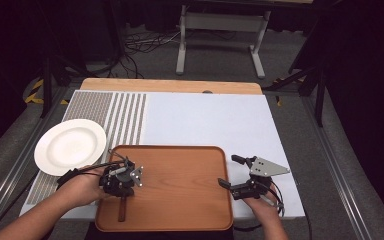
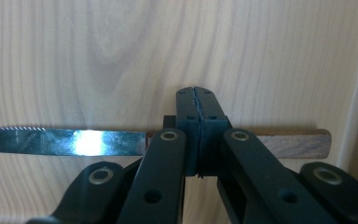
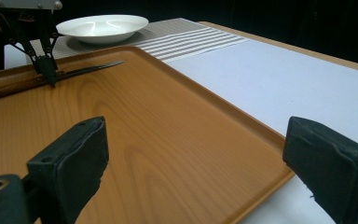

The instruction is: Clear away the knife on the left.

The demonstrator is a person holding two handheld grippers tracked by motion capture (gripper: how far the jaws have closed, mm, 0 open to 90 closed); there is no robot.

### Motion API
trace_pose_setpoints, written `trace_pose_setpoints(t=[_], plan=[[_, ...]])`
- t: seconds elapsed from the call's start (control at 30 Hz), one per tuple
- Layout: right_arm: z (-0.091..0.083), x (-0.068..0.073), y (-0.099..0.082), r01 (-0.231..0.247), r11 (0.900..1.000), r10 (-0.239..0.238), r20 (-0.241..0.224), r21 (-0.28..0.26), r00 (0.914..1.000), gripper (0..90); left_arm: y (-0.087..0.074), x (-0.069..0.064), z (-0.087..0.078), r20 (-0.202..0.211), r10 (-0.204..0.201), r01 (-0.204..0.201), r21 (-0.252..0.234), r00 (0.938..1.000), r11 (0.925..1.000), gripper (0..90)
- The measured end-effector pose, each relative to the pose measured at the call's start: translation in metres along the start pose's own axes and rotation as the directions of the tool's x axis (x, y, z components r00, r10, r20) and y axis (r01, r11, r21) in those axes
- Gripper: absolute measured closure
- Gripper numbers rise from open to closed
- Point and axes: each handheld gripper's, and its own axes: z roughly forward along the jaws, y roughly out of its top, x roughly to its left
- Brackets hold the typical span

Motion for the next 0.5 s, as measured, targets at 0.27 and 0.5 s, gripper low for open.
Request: trace_pose_setpoints(t=[0.27, 0.5], plan=[[0.0003, -0.0001, -0.0001, 0.0, 1.0, 0.0, 0.001, 0.002, 1.0, 7.7, -0.0046, 0.0003, 0.001, 0.01, -0.009, 0.009, 0.003, 0.9999, 1.0, 90.0], [-0.0004, 0.0001, 0.0003, 0.0, 1.0, 0.0, 0.005, -0.001, 1.0, 7.7, -0.0075, 0.0029, -0.0072, 0.017, -0.031, 0.032, -0.047, 0.9994, 0.9984, 86.6]])
